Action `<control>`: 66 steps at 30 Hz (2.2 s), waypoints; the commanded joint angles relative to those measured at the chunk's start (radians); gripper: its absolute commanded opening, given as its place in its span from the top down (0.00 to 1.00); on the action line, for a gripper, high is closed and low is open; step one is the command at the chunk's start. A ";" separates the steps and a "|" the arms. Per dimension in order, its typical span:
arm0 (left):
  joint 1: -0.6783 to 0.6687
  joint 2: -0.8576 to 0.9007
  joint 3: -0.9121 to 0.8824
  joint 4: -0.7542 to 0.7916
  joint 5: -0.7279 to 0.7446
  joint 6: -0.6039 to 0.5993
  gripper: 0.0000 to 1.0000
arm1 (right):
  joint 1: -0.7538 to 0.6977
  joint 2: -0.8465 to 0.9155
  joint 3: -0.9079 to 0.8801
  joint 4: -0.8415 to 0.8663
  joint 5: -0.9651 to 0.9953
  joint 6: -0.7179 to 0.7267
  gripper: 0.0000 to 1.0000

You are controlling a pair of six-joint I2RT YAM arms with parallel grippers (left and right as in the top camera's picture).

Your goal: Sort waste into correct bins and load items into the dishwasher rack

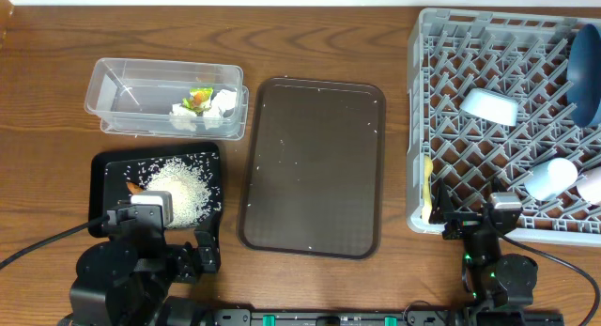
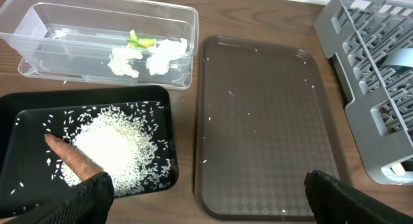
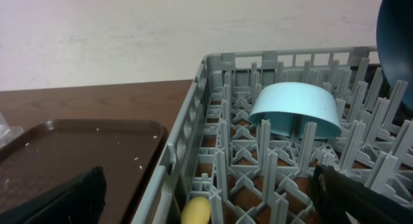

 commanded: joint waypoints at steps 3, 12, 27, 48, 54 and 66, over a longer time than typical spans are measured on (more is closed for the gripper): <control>0.003 -0.003 -0.007 -0.003 -0.019 -0.001 0.04 | 0.004 -0.007 -0.001 -0.003 -0.015 -0.014 0.01; 0.003 -0.003 -0.007 -0.003 -0.019 0.000 0.04 | 0.004 -0.007 -0.001 -0.003 -0.016 -0.014 0.01; 0.003 -0.003 -0.007 -0.003 -0.019 0.000 0.04 | 0.004 -0.007 -0.001 -0.003 -0.015 -0.014 0.01; 0.003 -0.100 -0.150 0.039 -0.109 0.013 0.04 | 0.004 -0.007 -0.001 -0.003 -0.015 -0.014 0.01; 0.004 -0.231 -0.388 0.319 -0.113 0.022 0.04 | 0.004 -0.007 -0.001 -0.003 -0.016 -0.014 0.01; 0.059 -0.405 -0.780 0.843 -0.105 0.022 0.04 | 0.004 -0.007 -0.001 -0.003 -0.016 -0.014 0.01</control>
